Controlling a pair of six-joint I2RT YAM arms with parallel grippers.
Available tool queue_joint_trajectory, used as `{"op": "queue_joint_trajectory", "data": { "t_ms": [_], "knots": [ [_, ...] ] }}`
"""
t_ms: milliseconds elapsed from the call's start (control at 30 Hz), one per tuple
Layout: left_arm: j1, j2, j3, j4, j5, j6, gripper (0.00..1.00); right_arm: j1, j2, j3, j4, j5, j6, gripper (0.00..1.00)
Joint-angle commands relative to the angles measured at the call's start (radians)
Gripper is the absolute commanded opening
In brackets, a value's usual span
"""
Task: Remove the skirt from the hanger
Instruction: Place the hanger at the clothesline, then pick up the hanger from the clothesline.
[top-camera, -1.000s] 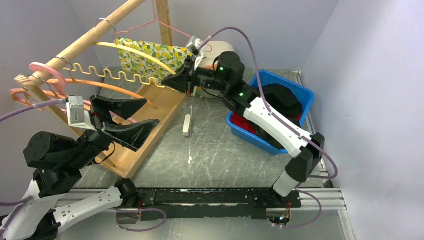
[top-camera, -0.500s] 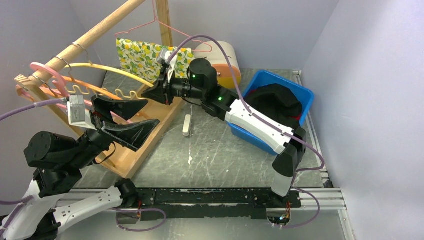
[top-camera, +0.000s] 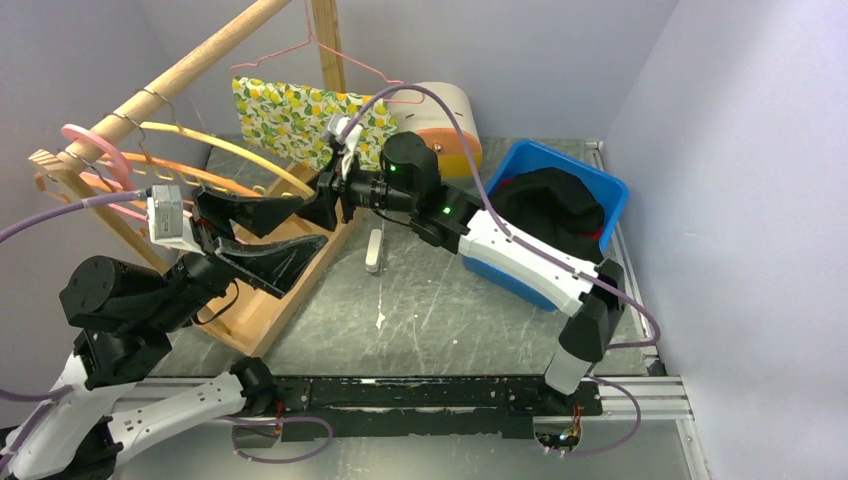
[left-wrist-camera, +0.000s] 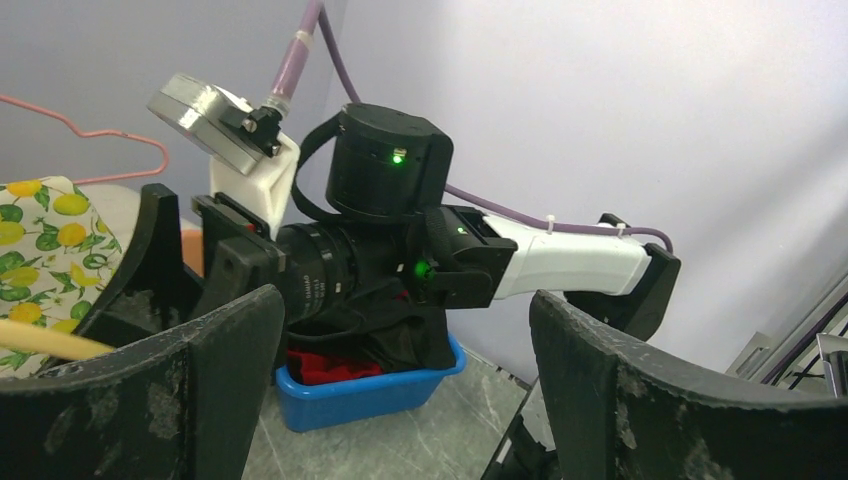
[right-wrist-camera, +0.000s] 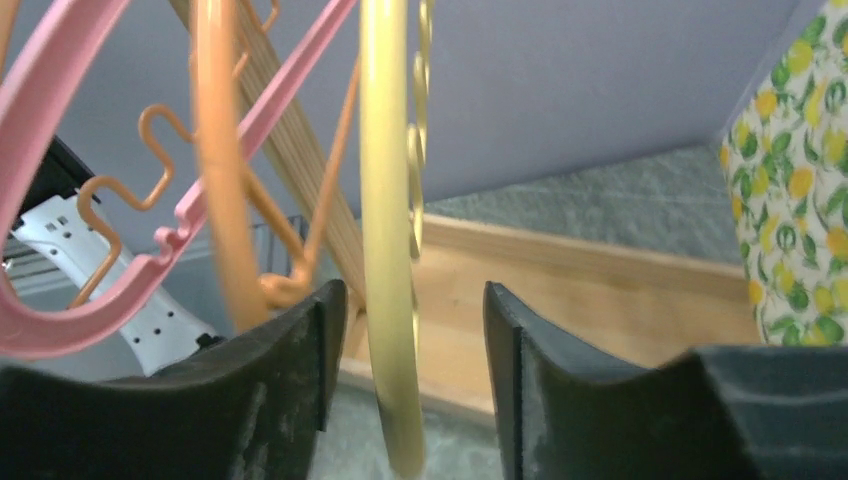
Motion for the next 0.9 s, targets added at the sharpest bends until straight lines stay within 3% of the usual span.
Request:
{"op": "queue_joint_trajectory", "data": {
  "t_ms": [0,100,200,567,867],
  "knots": [
    [0.000,0.001,0.009,0.021,-0.001,0.004,0.96,0.003,-0.123,-0.088,-0.001,0.101,0.002,0.65],
    [0.000,0.004,0.011,0.019,-0.002,0.011,0.97,0.002,-0.207,-0.155,-0.031,0.166,-0.006,0.81],
    [0.000,0.015,0.015,0.018,-0.001,0.026,0.97,0.002,-0.306,-0.250,-0.061,0.222,-0.027,0.90],
    [-0.001,0.009,-0.015,0.046,-0.009,0.044,0.98,-0.032,-0.529,-0.486,-0.169,0.544,-0.023,1.00],
    [-0.001,0.003,-0.009,0.042,0.005,0.035,0.97,-0.301,-0.429,-0.375,-0.117,0.374,0.090,1.00]
  ]
}}
